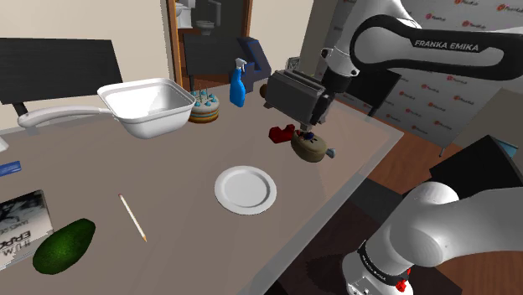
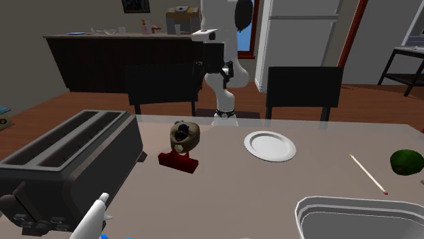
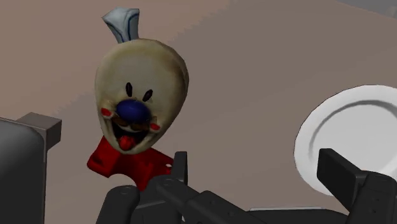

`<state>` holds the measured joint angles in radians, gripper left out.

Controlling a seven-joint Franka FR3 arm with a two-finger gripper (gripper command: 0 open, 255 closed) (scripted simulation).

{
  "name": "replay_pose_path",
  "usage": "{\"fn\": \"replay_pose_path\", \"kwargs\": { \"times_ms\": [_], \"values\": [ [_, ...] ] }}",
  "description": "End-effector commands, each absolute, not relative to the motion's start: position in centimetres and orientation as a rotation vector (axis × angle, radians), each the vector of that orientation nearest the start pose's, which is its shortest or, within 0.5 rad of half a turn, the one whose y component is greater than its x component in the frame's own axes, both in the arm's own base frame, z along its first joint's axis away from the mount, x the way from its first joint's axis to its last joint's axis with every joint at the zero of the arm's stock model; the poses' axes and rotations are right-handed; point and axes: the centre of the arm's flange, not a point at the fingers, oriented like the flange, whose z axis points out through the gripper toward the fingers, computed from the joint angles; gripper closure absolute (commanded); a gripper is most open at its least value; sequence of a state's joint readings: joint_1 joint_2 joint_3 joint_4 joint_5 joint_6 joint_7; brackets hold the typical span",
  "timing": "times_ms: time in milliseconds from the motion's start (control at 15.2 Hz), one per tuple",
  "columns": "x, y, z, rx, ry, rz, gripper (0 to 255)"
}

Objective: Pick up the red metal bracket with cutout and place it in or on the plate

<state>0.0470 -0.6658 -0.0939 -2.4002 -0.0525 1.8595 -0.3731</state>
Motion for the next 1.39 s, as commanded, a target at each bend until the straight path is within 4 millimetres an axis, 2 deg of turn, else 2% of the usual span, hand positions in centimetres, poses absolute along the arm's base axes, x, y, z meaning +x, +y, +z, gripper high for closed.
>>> {"fn": "replay_pose_path", "kwargs": {
  "times_ms": [0,594,1122,1320],
  "values": [
    [38.1,-4.2,54.1,-3.078,-0.672,-0.2,0],
    [46.5,-9.1,46.9,-2.916,-1.145,-0.217,0],
    [55.0,-11.0,40.7,-2.711,-1.537,-0.227,0],
    [55.2,-10.9,39.1,-2.711,-1.537,-0.227,0]
  ]
}}
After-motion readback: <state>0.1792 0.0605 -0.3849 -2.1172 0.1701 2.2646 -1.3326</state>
